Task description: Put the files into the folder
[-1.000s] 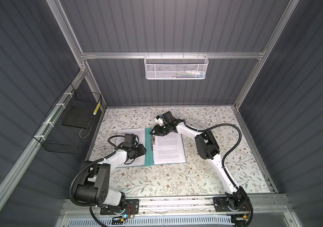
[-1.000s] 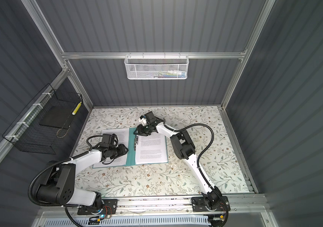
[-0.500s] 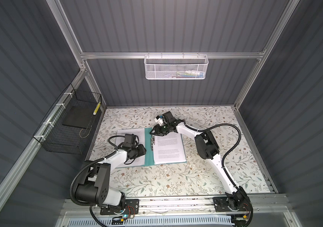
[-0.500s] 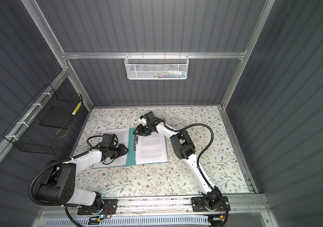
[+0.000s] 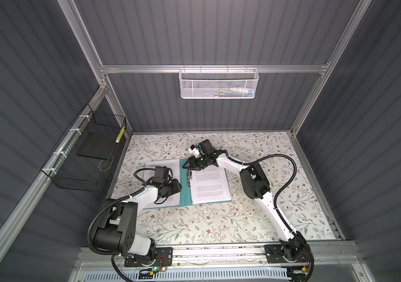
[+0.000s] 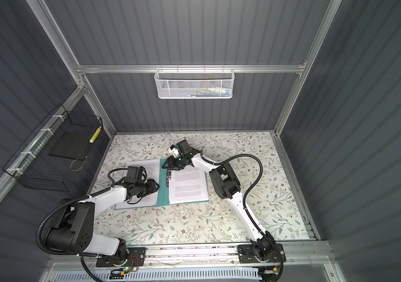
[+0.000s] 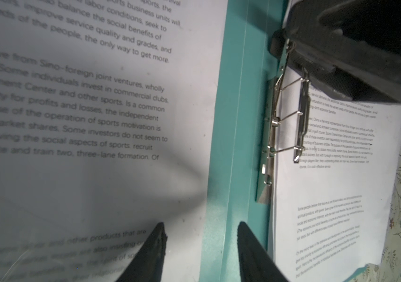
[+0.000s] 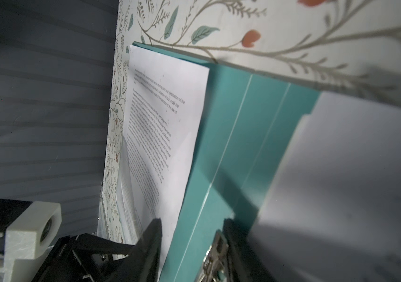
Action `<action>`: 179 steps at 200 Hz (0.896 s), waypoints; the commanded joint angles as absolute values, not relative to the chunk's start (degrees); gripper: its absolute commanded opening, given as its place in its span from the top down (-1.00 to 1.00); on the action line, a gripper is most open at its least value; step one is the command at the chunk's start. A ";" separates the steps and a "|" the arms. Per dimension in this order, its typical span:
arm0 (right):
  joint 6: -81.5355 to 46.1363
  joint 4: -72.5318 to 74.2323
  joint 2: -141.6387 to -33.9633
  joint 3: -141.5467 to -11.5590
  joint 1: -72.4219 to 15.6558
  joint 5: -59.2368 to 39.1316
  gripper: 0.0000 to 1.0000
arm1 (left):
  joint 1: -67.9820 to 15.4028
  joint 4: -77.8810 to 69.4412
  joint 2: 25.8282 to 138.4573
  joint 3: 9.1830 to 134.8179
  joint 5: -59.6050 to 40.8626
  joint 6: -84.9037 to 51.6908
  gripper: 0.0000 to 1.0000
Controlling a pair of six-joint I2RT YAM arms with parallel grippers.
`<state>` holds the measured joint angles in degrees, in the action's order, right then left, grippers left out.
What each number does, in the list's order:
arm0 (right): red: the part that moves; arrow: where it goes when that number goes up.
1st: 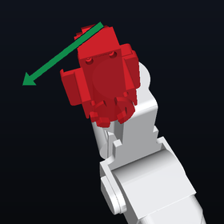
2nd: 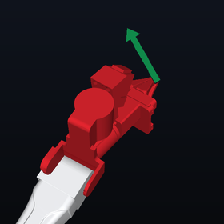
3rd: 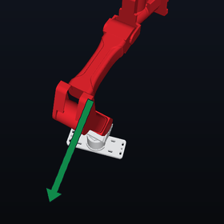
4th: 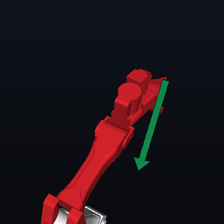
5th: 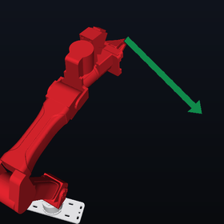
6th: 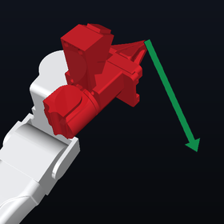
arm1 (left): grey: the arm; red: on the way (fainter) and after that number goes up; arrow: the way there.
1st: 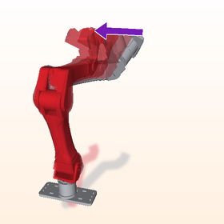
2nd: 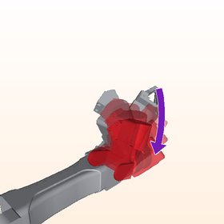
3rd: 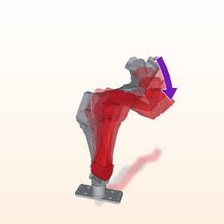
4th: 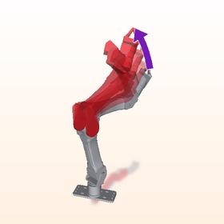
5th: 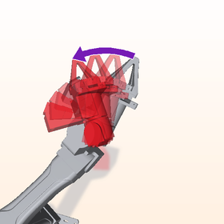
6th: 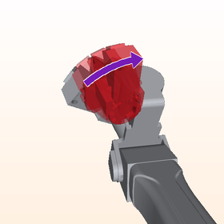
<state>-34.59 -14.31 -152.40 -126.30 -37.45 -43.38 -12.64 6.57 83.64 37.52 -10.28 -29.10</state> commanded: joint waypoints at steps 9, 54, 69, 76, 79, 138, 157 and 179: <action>-34.72 -12.70 -151.29 -125.51 -37.73 -44.80 0.13 | -12.32 6.83 84.05 37.18 -9.84 -29.22 0.03; -34.45 -11.43 -148.74 -123.95 -37.92 -46.41 0.13 | -12.34 6.70 83.97 37.18 -9.74 -29.36 0.03; -34.32 -10.10 -147.57 -122.18 -38.04 -46.58 0.14 | -12.34 6.68 83.92 37.13 -9.76 -29.36 0.02; -34.19 -9.74 -147.13 -121.47 -38.12 -46.58 0.14 | -12.34 6.68 83.87 37.18 -9.76 -29.40 0.03; -34.11 -9.51 -146.97 -121.21 -38.14 -46.55 0.14 | -12.38 6.61 83.87 37.18 -9.76 -29.44 0.03; -33.14 -8.66 -146.71 -121.20 -38.41 -47.11 0.13 | -12.39 6.35 83.87 37.09 -9.84 -29.56 0.03; -32.88 -8.62 -146.69 -121.20 -38.41 -47.11 0.13 | -12.37 6.33 83.86 37.18 -9.76 -29.53 0.03; -31.98 -9.38 -147.08 -121.95 -38.41 -46.77 0.12 | -12.39 6.24 84.20 37.26 -9.82 -29.64 0.03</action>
<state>-33.85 -9.85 -149.29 -121.01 -38.09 -45.47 -12.64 6.31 83.64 37.52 -10.09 -29.10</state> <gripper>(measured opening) 0.438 0.486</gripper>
